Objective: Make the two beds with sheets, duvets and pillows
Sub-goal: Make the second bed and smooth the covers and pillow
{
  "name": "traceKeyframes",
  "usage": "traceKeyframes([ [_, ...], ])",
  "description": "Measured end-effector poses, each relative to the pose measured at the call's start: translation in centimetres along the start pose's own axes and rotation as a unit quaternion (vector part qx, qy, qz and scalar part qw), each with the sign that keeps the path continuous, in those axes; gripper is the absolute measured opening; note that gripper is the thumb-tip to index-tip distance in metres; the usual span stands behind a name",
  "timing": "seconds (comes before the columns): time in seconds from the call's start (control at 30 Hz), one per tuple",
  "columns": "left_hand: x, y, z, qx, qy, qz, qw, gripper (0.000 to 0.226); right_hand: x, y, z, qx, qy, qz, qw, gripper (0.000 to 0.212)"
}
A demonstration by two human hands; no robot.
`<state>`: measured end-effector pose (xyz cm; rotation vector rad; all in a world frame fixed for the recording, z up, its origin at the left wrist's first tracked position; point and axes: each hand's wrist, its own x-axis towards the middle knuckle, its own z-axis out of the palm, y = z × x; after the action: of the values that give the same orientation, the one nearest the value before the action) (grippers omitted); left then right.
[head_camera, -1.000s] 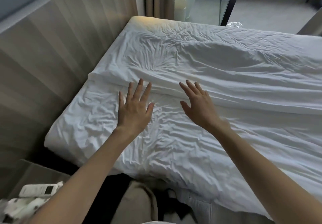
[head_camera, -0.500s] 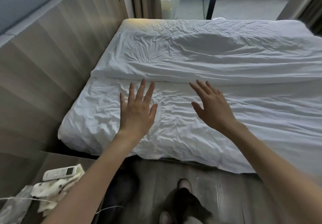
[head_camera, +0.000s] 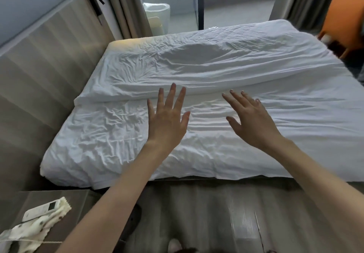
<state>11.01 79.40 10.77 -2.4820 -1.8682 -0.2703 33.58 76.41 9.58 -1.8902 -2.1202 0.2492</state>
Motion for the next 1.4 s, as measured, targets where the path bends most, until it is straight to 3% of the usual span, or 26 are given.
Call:
traceKeyframes([
  [0.3,-0.2,21.0,4.2,-0.026,-0.031,-0.015,0.999,0.061,-8.0,18.3,-6.2,-0.014,-0.031,0.003,0.999,0.062],
  [0.53,3.3,32.2,6.2,-0.022,-0.045,-0.016,0.999,0.061,-9.2,29.2,-9.8,0.011,-0.035,0.014,0.999,0.062],
  [1.13,26.7,62.7,14.9,-0.071,-0.069,-0.039,0.994,0.062,1.1,63.7,-19.6,0.007,-0.048,0.031,0.998,0.062],
  [1.4,32.7,72.6,17.7,-0.041,-0.073,-0.103,0.991,0.062,6.0,77.4,-20.9,0.016,-0.074,-0.022,0.997,0.064],
])
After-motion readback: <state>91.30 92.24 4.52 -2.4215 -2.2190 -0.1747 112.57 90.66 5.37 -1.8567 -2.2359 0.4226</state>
